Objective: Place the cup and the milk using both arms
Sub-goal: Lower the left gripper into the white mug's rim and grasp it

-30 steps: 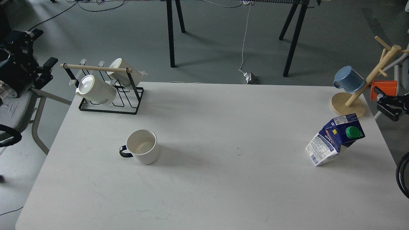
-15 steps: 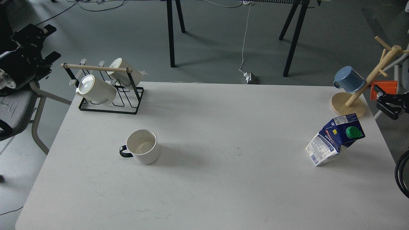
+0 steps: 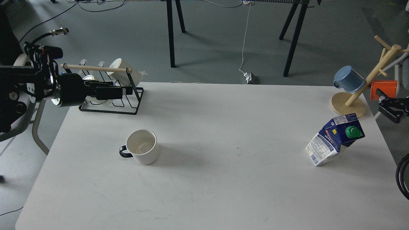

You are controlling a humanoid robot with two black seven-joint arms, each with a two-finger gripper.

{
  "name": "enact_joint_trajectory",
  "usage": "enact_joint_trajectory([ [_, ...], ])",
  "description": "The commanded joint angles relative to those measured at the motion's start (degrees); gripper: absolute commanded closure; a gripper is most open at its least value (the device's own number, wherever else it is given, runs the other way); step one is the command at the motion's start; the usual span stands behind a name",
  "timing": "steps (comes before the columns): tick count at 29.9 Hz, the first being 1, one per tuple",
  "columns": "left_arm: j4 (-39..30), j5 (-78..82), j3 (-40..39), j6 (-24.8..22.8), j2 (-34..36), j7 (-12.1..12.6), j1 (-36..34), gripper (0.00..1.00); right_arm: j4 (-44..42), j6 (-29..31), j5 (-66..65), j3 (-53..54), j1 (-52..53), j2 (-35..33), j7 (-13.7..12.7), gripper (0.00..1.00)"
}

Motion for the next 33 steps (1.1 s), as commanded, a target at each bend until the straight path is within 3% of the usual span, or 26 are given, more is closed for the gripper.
enact_joint_trajectory([
  [1, 2.23, 6.2, 0.02, 0.01, -4.36, 0.02, 1.95, 0.0, -0.14, 0.0, 0.0, -0.02, -0.41, -0.13, 0.0, 0.01],
  [12, 6.01, 10.86, 0.46, 0.01, -8.59, 0.02, 7.75, 0.01, -0.49, 0.0, 0.0, -0.28, -0.5, -0.22, 0.0, 0.01],
  [24, 9.45, 14.2, 0.63, 0.01, -11.31, 0.02, 9.69, 0.03, -0.49, 0.0, -0.09, -0.37, -0.68, -0.66, 0.0, 0.01],
  [33, 9.45, 14.2, 0.72, 0.01, -11.4, 0.02, 11.09, 0.28, -0.49, 0.0, -0.09, -0.37, -1.03, -0.66, 0.0, 0.01],
])
